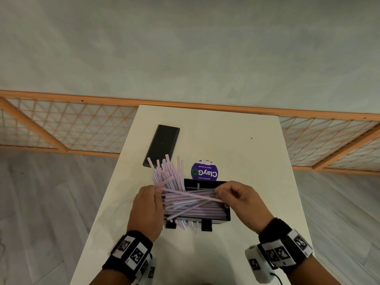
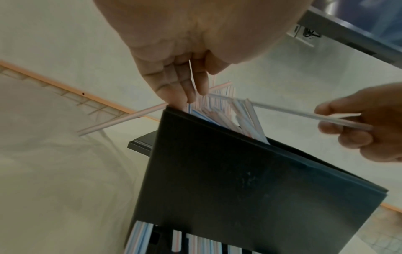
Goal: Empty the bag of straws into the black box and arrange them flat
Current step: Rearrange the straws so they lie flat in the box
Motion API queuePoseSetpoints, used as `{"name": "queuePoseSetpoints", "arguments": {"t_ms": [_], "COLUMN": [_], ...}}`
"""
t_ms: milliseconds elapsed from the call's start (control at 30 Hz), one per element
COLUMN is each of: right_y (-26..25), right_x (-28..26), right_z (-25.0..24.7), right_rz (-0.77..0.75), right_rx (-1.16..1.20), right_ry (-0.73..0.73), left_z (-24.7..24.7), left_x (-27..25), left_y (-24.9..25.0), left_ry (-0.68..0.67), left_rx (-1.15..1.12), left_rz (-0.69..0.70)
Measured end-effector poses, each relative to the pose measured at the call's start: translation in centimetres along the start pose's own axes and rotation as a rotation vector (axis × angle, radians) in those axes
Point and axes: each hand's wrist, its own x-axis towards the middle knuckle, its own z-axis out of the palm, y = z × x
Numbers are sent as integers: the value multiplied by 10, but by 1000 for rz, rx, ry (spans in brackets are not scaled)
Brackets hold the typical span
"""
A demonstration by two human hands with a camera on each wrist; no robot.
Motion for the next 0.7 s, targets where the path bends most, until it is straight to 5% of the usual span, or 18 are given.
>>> {"name": "queuePoseSetpoints", "arguments": {"t_ms": [167,267,500,633,700], "right_y": [21,16,17,27,30], "right_x": [3,4,6,14,19], "right_z": [-5,2,48,63,66], "right_rz": [-34,-221,-299,-316,-329], "right_rx": [-380,-581,-820,-899,-959], "right_ry": [23,53,-271,-299,-293], "left_z": [-4,-3,-14,-17,-16], "left_x": [-9,-11,-3,16,24], "left_y": [-1,1,9,-7,-16], "left_ry": [-28,-45,42,-67,-116], "left_rx": [-15,-14,-59,54,126], "left_rz": [34,40,-53,-178,-134]}}
